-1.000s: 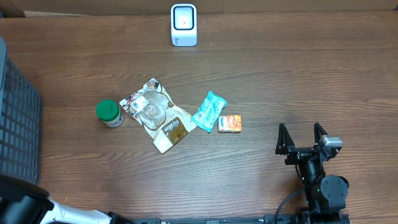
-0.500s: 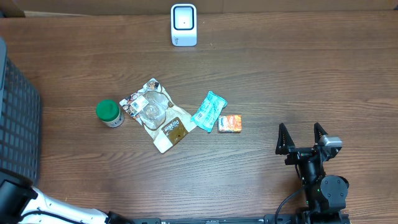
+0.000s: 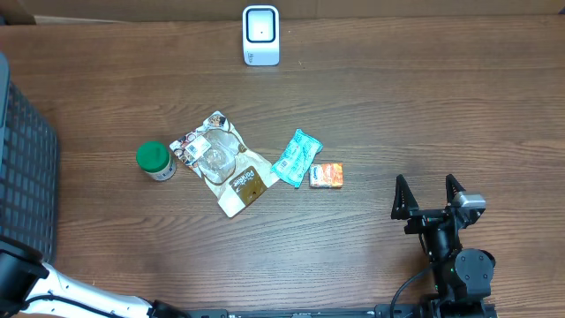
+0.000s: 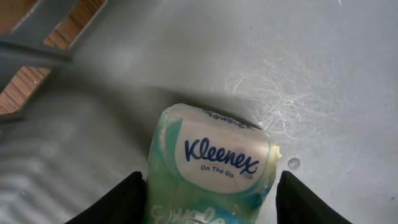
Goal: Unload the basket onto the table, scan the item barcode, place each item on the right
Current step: 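Carry the Kleenex pack to the table and release it beside the bread bag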
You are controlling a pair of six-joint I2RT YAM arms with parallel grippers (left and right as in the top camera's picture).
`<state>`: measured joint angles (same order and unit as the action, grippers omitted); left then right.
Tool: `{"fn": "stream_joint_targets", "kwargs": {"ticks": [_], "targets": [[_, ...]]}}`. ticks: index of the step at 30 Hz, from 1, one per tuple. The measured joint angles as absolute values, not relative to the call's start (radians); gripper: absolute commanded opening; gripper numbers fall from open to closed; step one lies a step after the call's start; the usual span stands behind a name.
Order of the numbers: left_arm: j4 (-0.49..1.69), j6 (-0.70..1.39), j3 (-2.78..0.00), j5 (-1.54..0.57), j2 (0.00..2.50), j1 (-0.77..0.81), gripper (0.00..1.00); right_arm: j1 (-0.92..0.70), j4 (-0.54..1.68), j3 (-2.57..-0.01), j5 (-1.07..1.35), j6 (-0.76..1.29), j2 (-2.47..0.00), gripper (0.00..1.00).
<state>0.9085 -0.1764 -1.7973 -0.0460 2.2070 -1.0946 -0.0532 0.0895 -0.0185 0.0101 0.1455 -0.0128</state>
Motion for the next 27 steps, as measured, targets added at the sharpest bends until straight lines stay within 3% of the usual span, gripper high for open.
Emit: {"fn": "stream_joint_targets", "kwargs": {"ticks": [1, 6, 17, 27], "targets": [[0.907, -0.176, -1.795, -0.046, 2.207, -1.095, 0.47, -0.053, 0.090, -0.019, 0.010, 0.146, -0.013, 1.00], [0.911, -0.178, -1.786, -0.046, 2.207, -1.094, 0.13, -0.053, 0.090, -0.019, 0.010, 0.146, -0.013, 1.00], [0.963, -0.155, -1.792, -0.044, 2.201, -1.076, 0.04, -0.053, 0.090, -0.019, 0.010, 0.146, -0.013, 1.00], [1.088, 0.101, -1.993, -0.075, 2.044, -1.009, 0.04, -0.053, 0.090, -0.019, 0.010, 0.146, -0.013, 1.00]]}}
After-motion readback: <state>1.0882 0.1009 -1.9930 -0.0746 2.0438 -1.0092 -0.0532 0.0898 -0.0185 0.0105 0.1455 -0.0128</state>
